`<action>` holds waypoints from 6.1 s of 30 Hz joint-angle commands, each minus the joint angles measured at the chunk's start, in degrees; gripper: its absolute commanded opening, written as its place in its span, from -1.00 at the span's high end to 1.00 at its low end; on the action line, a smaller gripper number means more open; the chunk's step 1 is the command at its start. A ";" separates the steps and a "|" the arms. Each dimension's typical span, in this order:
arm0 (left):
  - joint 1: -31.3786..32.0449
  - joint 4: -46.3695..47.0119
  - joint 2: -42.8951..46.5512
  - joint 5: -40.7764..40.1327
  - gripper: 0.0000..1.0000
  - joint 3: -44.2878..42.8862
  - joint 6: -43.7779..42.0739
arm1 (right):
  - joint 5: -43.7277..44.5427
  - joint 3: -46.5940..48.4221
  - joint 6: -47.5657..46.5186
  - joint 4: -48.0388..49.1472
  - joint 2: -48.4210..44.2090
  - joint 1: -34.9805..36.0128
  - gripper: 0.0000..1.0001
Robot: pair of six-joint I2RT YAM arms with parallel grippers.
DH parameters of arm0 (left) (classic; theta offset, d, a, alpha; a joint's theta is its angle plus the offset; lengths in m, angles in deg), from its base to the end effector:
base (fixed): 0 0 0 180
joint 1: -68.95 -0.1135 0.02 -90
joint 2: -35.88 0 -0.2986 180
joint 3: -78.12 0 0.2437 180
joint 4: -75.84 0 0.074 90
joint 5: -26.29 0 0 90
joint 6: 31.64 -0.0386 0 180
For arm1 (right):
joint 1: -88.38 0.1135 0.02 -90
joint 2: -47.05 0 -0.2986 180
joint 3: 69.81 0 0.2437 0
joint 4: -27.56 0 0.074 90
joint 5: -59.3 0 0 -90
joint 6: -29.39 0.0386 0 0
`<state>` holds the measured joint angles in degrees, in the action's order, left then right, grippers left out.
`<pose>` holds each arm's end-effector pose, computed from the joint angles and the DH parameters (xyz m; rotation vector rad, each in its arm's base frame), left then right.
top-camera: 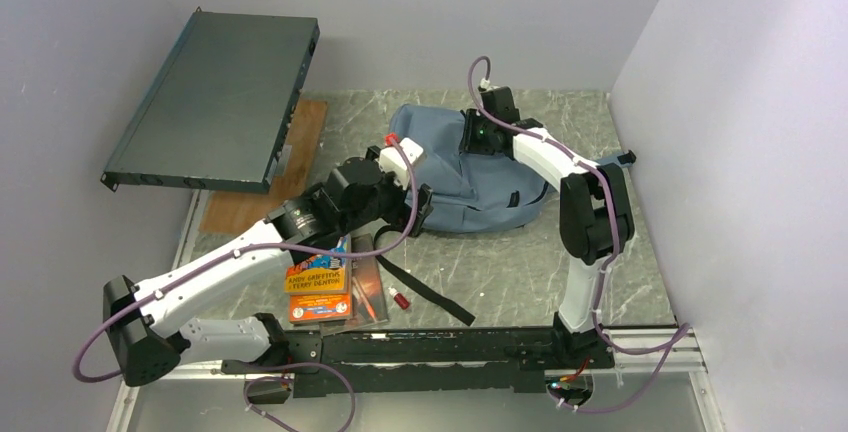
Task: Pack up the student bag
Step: Unzip the student bag at the center of the board.
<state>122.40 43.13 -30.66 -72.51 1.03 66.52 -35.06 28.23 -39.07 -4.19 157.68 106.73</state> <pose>0.1504 -0.1930 0.3897 0.6718 1.8779 -0.5543 0.4200 0.1424 0.2612 0.0282 2.3829 0.4274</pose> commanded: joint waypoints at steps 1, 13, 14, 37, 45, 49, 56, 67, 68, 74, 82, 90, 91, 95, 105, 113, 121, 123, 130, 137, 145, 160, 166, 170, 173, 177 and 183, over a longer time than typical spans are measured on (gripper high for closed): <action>-0.14 0.61 -0.71 0.75 -0.98 -1.10 1.45 | -0.03 0.74 -4.45 -0.10 -0.97 0.19 0.52; -14.27 3.30 -9.20 22.02 -0.98 -2.07 14.32 | -11.92 -14.00 -20.59 4.53 -11.45 -1.22 1.00; -15.44 3.71 -11.07 23.84 -0.98 -2.60 15.28 | -14.59 -16.63 -20.72 7.13 -13.37 -1.63 1.00; -18.76 -9.69 -42.05 19.68 -0.84 -26.39 18.38 | -27.09 -21.98 -18.45 11.57 -19.64 -6.13 1.00; -18.70 -8.27 -42.70 21.29 0.02 -24.22 18.89 | -10.36 -20.22 -14.66 6.71 -20.06 -6.12 0.57; -18.65 -8.79 -43.92 21.84 0.24 -24.45 19.23 | -3.57 -15.85 -12.69 3.20 -18.92 -5.96 0.27; -17.97 -7.89 -43.77 24.28 0.32 -23.91 19.90 | -5.63 -5.18 -16.08 -0.63 -13.28 -5.20 -0.02; -17.86 -7.87 -43.02 25.86 0.52 -24.09 20.04 | -20.72 10.17 -21.05 -3.57 -0.41 -4.64 -0.12; -17.86 -7.80 -42.99 25.99 0.53 -24.10 20.05 | -21.45 10.47 -21.02 -2.99 0.16 -4.64 -0.10; -17.86 -7.75 -43.15 26.21 0.59 -24.16 20.09 | -25.73 14.62 -21.01 -4.48 4.35 -4.64 0.36; -17.90 -8.17 -43.31 25.74 0.62 -24.51 19.75 | -25.22 12.84 -22.24 -3.40 5.12 -4.64 0.27; -17.90 -8.15 -43.46 25.82 0.65 -24.52 19.70 | -21.43 13.86 -24.63 -5.37 6.29 -4.56 0.21; -17.90 -8.21 -43.47 25.65 0.65 -24.53 19.63 | -20.72 14.37 -25.05 -6.07 6.54 -4.55 0.21; -17.86 -8.21 -43.61 25.49 0.67 -24.54 19.60 | -19.98 14.45 -25.58 -5.78 6.56 -4.55 0.16; -17.86 -8.62 -44.22 25.49 0.86 -24.80 19.87 | -19.28 15.66 -25.58 -7.38 8.23 -4.56 0.06; -17.86 -8.56 -43.96 25.63 0.89 -24.80 19.96 | -19.67 16.92 -24.01 -8.61 9.28 -4.55 -0.02; -17.87 -8.50 -43.98 25.68 1.00 -24.81 20.05 | -23.50 16.63 -20.31 -8.71 8.67 -4.70 1.00; -17.99 -8.28 -44.35 25.80 1.00 -24.80 20.09 | -24.46 16.49 -18.29 -8.56 7.09 -4.73 1.00; -19.08 -6.49 -44.44 28.22 1.00 -23.64 21.32 | -37.01 7.26 -3.82 2.18 -1.57 -5.85 1.00; -20.27 -3.96 -42.61 30.59 1.00 -22.16 21.55 | -48.62 -16.28 16.83 35.86 -9.61 -9.22 1.00; -20.47 -3.06 -38.77 29.32 -0.51 -21.93 18.31 | -52.29 -15.33 15.45 38.68 -5.27 -11.49 1.00; -15.63 16.07 -38.74 15.13 -0.47 -22.08 1.64 | -55.31 -14.26 16.08 37.19 -6.96 -13.90 1.00; -13.73 20.62 -41.92 16.43 -0.51 -24.69 -4.44 | -56.70 -15.38 20.73 42.72 -6.99 -13.96 1.00; -13.81 18.96 -44.32 16.29 -0.37 -26.65 -3.42 | -56.80 -15.57 22.31 44.28 -7.00 -14.20 1.00; -13.86 20.44 -44.79 17.54 -0.24 -25.95 -2.05 | -56.88 -15.93 23.88 46.14 -6.81 -14.22 1.00; -14.21 20.97 -45.78 18.38 0.06 -26.02 -0.22 | -57.37 -16.99 27.05 49.98 -6.63 -14.24 1.00; -16.22 22.74 -46.64 22.04 0.79 -25.78 4.19 | -56.76 -17.92 26.99 49.46 -7.05 -14.18 1.00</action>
<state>107.78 61.69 -76.45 -53.86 -22.96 67.42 -89.77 10.33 -13.62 39.56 153.00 92.61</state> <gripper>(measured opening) 0.179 0.010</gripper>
